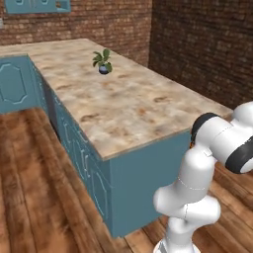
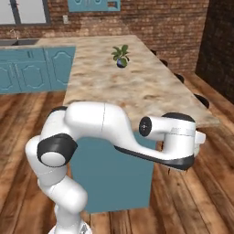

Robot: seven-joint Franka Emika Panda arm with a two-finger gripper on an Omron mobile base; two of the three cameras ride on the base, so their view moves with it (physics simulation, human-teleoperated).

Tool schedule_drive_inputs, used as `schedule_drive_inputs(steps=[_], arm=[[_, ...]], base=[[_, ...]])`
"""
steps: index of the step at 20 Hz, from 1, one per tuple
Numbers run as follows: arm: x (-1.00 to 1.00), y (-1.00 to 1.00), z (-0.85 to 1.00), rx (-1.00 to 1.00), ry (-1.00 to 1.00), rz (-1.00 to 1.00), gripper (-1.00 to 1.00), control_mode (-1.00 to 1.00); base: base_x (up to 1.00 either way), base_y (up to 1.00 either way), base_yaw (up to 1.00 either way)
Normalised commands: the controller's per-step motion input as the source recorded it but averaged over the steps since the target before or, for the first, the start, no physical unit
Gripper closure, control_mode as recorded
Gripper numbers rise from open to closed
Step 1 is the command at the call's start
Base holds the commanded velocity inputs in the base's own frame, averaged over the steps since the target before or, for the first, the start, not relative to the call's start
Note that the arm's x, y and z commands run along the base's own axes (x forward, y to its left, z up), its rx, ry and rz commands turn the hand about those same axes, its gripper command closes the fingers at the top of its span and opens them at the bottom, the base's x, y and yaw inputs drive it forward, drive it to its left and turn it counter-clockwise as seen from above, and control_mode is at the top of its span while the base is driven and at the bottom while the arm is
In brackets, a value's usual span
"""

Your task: The kettle is done boiling. Turn off the stove, then wait for 300 timesteps before moving the kettle to the dining table.

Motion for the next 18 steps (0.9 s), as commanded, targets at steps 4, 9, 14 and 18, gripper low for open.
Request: schedule_drive_inputs(steps=[4, 9, 14, 18], arm=[[0.00, 0.00, 0.00, 0.00, 0.00, 0.00, 1.00, 1.00], [0.00, 0.00, 0.00, 0.00, 0.00, 0.00, 1.00, 1.00], [0.00, 0.00, 0.00, 0.00, 0.00, 0.00, 1.00, 1.00], [0.00, 0.00, 0.00, 0.00, 0.00, 0.00, 1.00, 1.00]], base=[[0.00, -0.73, 0.39], [0.00, -0.72, 0.39], [0.00, -0.69, 0.39], [0.00, -0.64, 0.41]])
